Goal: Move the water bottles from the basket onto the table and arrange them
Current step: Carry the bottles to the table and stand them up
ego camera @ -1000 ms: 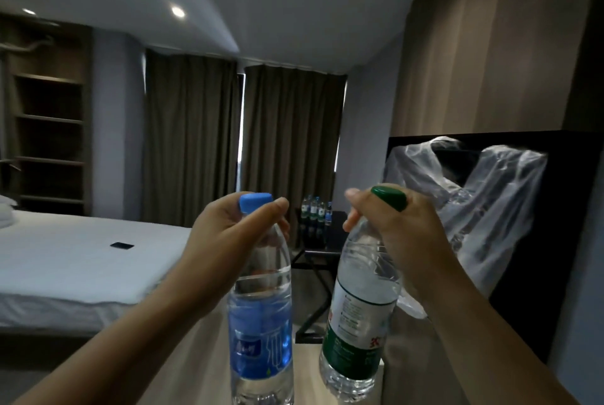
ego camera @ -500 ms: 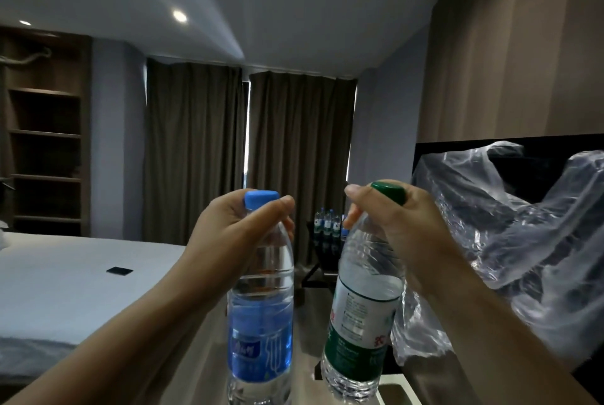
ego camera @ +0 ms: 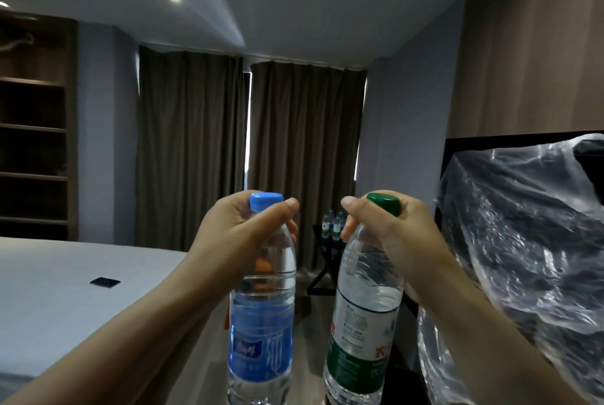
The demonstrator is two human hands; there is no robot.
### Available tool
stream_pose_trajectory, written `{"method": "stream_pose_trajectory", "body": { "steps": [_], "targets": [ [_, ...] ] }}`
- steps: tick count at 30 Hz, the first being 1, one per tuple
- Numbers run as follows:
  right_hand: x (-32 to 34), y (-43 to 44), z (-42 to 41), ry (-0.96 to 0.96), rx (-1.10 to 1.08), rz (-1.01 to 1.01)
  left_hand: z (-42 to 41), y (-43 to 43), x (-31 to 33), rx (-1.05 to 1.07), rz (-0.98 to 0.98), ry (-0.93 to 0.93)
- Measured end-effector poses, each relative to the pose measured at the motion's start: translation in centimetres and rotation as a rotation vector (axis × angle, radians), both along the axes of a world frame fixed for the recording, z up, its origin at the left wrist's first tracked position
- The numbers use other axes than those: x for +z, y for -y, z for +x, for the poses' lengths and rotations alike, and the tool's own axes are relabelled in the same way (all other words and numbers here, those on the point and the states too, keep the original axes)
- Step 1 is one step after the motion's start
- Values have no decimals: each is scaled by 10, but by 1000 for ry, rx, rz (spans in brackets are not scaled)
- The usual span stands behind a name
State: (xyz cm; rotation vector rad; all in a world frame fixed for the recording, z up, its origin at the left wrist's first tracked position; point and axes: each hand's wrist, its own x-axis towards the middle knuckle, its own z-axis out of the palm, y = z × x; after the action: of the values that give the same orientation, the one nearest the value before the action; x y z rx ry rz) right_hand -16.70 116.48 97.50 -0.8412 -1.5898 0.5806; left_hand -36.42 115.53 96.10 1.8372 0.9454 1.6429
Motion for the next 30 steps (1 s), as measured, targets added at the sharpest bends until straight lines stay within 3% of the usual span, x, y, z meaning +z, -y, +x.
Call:
{"method": "stream_pose_trajectory", "body": {
  "steps": [16, 30],
  "targets": [
    [-1, -280, -18, 34, -9, -5, -10, -283, -1, 90, 4, -18],
    [-9, -538, -70, 42, -163, -32, -67, -549, 0, 15, -7, -66]
  ]
}}
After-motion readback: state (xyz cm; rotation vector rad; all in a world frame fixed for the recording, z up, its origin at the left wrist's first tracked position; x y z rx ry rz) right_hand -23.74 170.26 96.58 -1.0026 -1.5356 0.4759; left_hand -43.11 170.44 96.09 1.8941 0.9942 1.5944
